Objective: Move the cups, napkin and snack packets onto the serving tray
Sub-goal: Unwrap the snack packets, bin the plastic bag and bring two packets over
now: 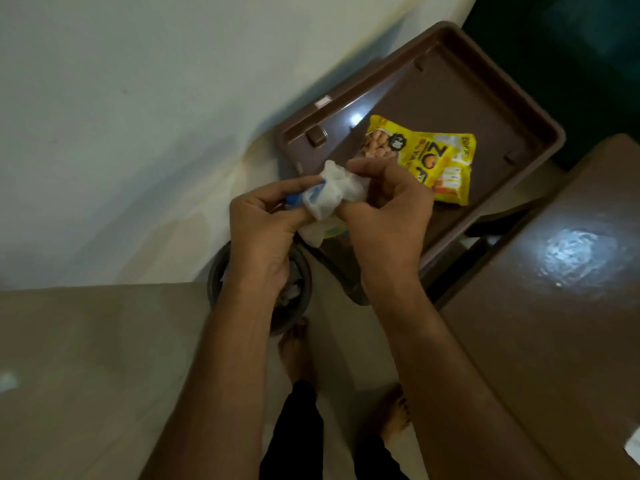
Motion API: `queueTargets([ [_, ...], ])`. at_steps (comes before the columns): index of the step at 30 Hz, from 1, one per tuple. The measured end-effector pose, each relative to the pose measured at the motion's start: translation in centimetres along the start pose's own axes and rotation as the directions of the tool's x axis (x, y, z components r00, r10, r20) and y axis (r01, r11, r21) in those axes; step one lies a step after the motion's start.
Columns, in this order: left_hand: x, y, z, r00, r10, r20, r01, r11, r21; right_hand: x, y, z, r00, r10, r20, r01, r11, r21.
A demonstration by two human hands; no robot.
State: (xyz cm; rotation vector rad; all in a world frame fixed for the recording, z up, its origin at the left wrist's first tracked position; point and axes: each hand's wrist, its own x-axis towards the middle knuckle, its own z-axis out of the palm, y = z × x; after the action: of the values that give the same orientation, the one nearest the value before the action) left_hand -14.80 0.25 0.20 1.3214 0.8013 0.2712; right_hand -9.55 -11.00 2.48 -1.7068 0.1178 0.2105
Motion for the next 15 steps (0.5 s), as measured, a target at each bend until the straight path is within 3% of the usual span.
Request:
queueTargets([
  [3, 0.9, -2.0, -3.2, 0.987, 0.03, -0.158, -0.014, 0.995, 0.104, -1.5, 1.1, 3.5, 0.997, 0.024, 0.078, -0.021, 0.999, -0.038],
  [6, 1.5, -4.5, -5.6, 0.938, 0.115, -0.327, 0.001, 0.942, 0.335, -2.8, 3.2, 6.5, 0.98, 0.086, 0.177, -0.055, 0.983, -0.174],
  [10, 2.3, -7.8, -7.9, 0.922, 0.212, -0.324, -0.005, 0.843, 0.537, -3.7, 7.1, 9.4, 0.976, 0.125, 0.179, -0.055, 0.934, -0.352],
  [13, 2.9, -10.5, -8.9, 0.935, 0.136, -0.328, 0.086, 0.81, 0.58, -3.8, 10.6, 10.9, 0.972, 0.155, 0.176, -0.061, 0.891, -0.451],
  [15, 3.6, -12.3, -9.6, 0.938, -0.019, -0.345, 0.217, 0.809, 0.546, -3.8, 12.9, 11.6, 0.972, 0.158, 0.175, -0.047, 0.857, -0.513],
])
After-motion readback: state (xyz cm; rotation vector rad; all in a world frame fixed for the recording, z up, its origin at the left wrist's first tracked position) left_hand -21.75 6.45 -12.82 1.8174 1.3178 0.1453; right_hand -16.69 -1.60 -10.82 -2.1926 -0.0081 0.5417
